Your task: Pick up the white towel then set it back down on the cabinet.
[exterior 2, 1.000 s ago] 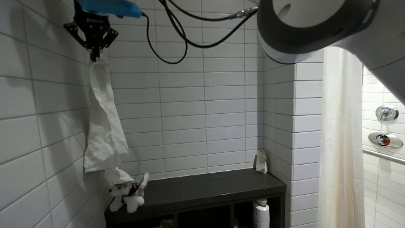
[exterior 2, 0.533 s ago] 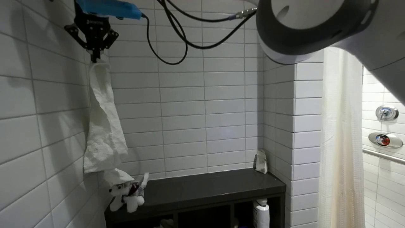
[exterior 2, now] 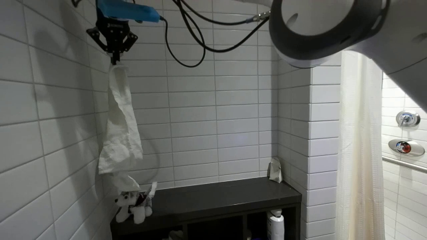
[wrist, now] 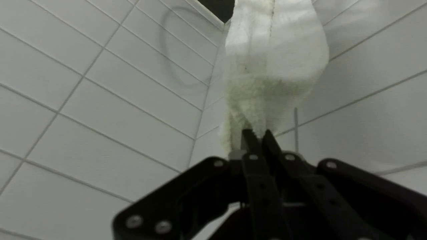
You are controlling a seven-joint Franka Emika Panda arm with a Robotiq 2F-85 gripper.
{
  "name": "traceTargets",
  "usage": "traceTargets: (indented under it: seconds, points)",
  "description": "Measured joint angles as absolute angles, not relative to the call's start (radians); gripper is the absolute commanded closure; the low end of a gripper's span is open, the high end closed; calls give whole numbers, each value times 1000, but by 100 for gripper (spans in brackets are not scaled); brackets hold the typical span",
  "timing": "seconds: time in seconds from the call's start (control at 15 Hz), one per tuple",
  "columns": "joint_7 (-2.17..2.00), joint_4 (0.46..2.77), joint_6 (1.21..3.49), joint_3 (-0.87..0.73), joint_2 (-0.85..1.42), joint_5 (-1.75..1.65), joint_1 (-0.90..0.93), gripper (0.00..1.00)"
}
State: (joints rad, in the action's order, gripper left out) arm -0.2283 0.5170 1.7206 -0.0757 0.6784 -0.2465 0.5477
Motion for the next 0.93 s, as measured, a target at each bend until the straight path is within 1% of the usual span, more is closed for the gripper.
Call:
traceTargets:
  seconds: [0.47, 0.93]
  points:
    - [-229, 505, 1721, -76, 677, -242, 473, 98]
    - [-229, 376, 1642, -70, 719, -239, 424, 98]
